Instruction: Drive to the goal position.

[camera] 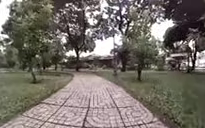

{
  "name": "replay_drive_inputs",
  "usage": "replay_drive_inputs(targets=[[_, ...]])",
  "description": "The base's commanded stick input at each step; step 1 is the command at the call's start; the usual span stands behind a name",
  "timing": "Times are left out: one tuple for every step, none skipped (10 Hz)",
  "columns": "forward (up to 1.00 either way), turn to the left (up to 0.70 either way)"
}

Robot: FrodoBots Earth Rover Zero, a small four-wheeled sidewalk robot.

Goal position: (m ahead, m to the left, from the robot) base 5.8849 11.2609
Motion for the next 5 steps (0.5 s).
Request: replay_drive_inputs(targets=[[0.7,0.0],[0.7,0.0],[0.7,0.0],[0.7,0.0],[0.7,0.0]])
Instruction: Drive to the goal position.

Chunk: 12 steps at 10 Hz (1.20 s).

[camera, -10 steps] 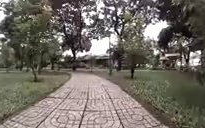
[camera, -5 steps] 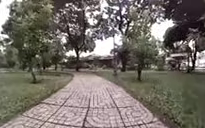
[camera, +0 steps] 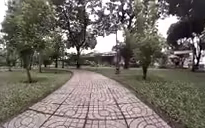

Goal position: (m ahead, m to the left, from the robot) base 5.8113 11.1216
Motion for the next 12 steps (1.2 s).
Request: replay_drive_inputs(targets=[[0.7,0.0],[0.7,0.0],[0.7,0.0],[0.7,0.0],[0.7,0.0],[0.7,0.0],[0.7,0.0],[0.7,0.0],[0.7,0.0],[0.7,0.0],[0.7,0.0],[0.7,0.0]])
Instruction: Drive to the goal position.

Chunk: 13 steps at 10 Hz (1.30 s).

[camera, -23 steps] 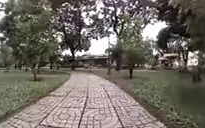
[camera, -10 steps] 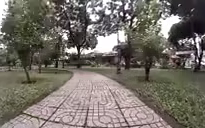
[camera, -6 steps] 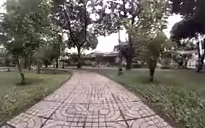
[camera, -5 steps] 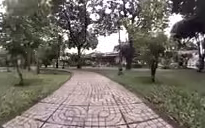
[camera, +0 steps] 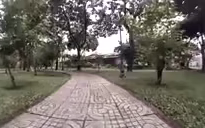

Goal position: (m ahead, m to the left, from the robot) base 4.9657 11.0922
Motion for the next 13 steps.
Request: replay_drive_inputs(targets=[[0.7,0.0],[0.7,0.0],[0.7,0.0],[0.7,0.0],[0.7,0.0],[0.7,0.0],[0.7,0.0],[0.7,0.0],[0.7,0.0],[0.7,0.0],[0.7,0.0],[0.7,0.0],[0.7,0.0]])
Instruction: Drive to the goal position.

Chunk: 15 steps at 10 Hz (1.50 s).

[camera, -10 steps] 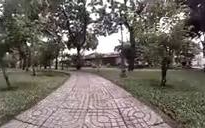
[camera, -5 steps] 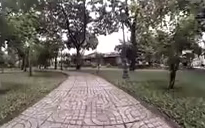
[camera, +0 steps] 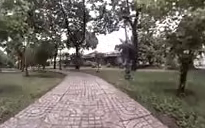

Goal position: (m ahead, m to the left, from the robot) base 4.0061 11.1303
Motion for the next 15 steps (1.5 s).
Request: replay_drive_inputs(targets=[[0.7,0.0],[0.7,0.0],[0.7,0.0],[0.7,0.0],[0.7,0.0],[0.7,0.0],[0.7,0.0],[0.7,0.0],[0.7,0.0],[0.7,0.0],[0.7,0.0],[0.7,0.0],[0.7,0.0],[0.7,0.0],[0.7,0.0]])
